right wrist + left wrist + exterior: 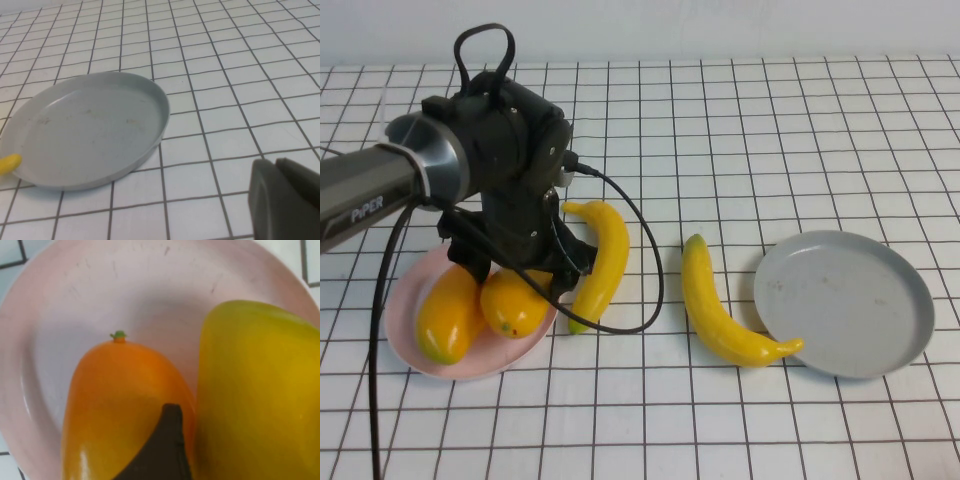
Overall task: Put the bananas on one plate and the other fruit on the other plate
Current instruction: Put one type of fruit in the left plate, then put another type of fruit in the right plate
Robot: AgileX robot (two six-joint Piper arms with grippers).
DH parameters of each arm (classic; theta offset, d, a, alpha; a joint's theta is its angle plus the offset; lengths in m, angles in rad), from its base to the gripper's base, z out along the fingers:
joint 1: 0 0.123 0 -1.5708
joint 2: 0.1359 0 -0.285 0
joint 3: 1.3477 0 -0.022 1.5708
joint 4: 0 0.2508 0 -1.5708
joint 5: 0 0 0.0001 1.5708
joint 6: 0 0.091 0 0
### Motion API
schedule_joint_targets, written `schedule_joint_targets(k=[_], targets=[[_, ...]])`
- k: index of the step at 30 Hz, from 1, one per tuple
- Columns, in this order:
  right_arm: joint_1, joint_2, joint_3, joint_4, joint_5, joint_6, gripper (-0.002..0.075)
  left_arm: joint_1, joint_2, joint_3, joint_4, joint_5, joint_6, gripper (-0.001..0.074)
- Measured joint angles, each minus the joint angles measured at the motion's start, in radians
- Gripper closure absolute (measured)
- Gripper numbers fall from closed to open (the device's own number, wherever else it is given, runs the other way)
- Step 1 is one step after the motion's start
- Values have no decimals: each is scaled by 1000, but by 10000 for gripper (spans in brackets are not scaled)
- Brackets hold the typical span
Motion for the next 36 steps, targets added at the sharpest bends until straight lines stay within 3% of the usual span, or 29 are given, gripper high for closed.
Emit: schedule_joint_targets(k=[7,20,23,27,29,36], targets=[[0,0,0,0,0,0,742,0,-59,10,-12,6,-12,66],[0,0,0,0,0,0,742,-14,-365,38,106,50,-157,80],[0,0,0,0,2,0,742,-68,-450,110,232,52,-266,205],[0,0,0,0,2,0,742,-161,-558,240,338,51,-439,561],[0,0,0,0,2,0,742,-220,-619,312,369,21,-494,666],[0,0,0,0,2,0,742,-436,-844,501,535,86,-703,730]])
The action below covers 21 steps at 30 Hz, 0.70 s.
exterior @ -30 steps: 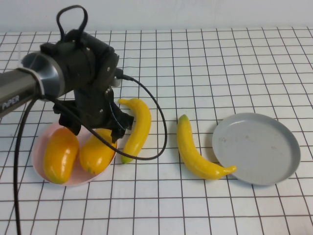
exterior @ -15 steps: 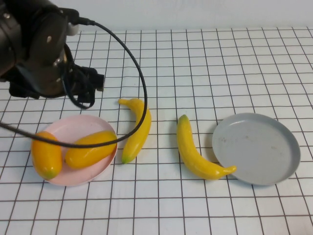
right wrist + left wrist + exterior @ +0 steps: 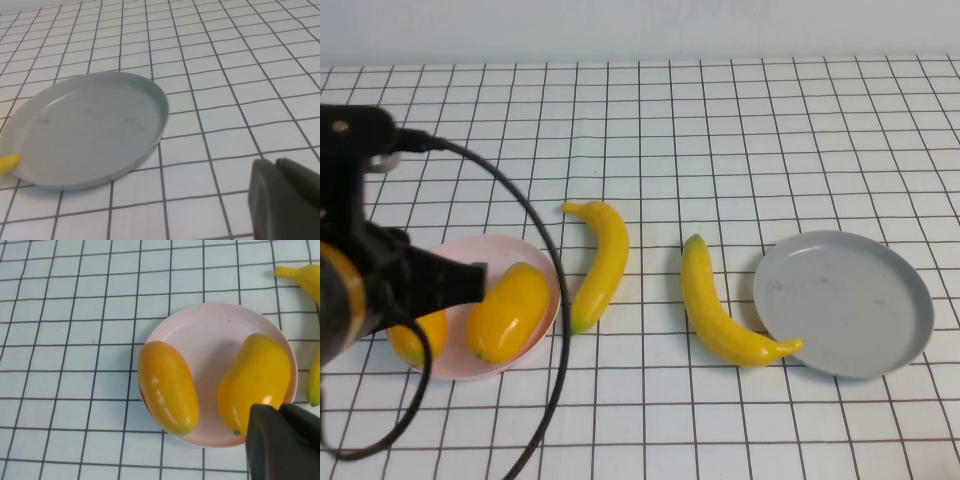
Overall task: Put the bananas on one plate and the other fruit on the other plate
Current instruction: Put another type of fruit in the right plate
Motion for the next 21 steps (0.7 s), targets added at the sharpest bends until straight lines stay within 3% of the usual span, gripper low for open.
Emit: schedule_joint_targets(k=[5,15,21], targets=[[0,0,0,0,2,0,742,-50,-193,36,-14,27,-39,735],[0,0,0,0,2,0,742,-54,-476,151,1,44,102,737],[0,0,0,0,2,0,742,-23,-628,367,59,-126,103,737]])
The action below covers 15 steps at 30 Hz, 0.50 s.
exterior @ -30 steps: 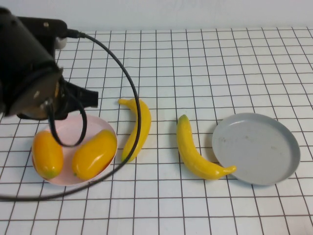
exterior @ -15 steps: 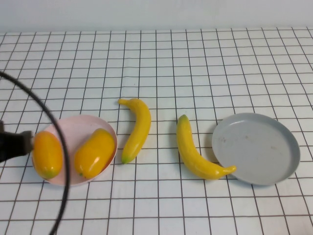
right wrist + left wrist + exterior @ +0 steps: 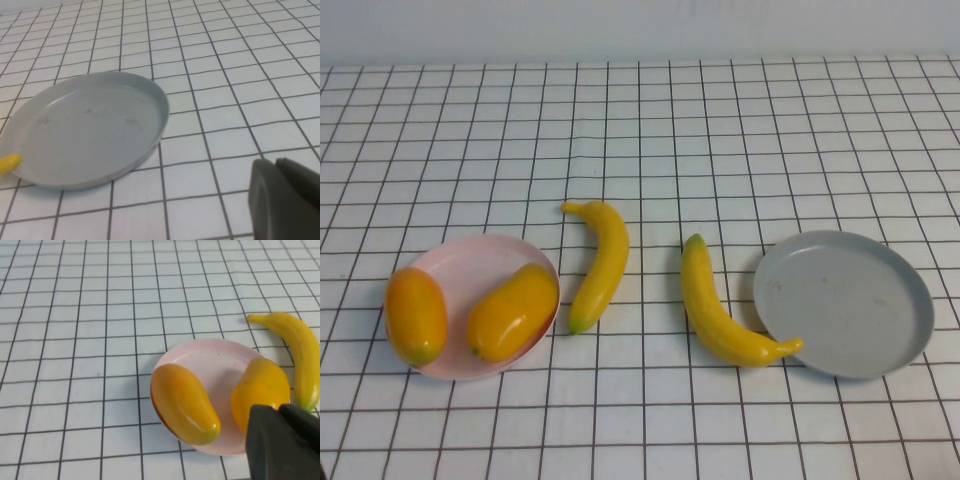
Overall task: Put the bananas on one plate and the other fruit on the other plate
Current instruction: Put another type of fruit in the right plate
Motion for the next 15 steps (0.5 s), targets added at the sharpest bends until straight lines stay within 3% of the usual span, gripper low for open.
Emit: schedule_joint_targets(k=[7,15], targets=[[0,0,0,0,0,0,742,222,-212,187,-54,-222,62,737],[0,0,0,0,0,0,742,563,-468,297,-290,-396,479,737]])
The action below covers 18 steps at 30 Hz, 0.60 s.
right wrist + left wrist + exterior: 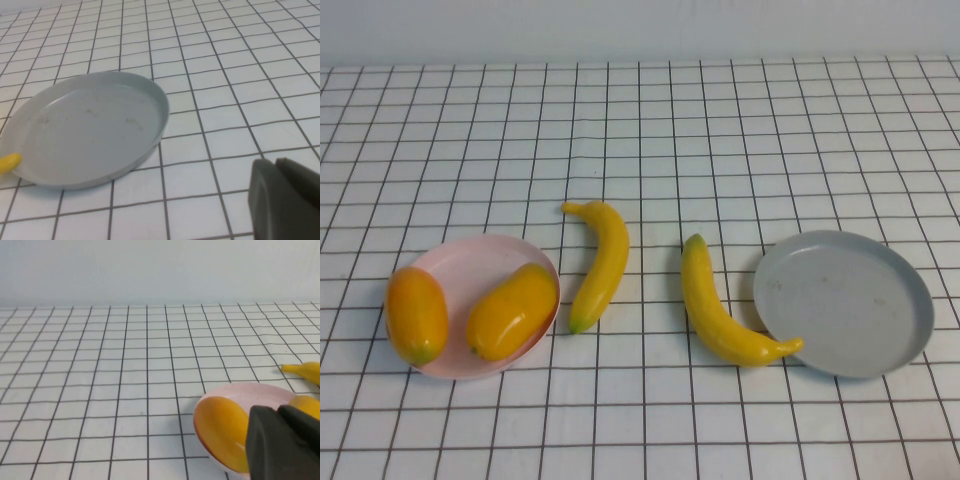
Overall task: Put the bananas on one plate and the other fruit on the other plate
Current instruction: Put another type of fruit in the right plate
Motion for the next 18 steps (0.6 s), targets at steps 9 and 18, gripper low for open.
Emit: schedule_joint_targets(k=[9,18], targets=[[0,0,0,0,0,0,742,219,-13,164,-233,-288,223,737],[0,0,0,0,0,0,742,362,-13,360,-607,-508,530,737]])
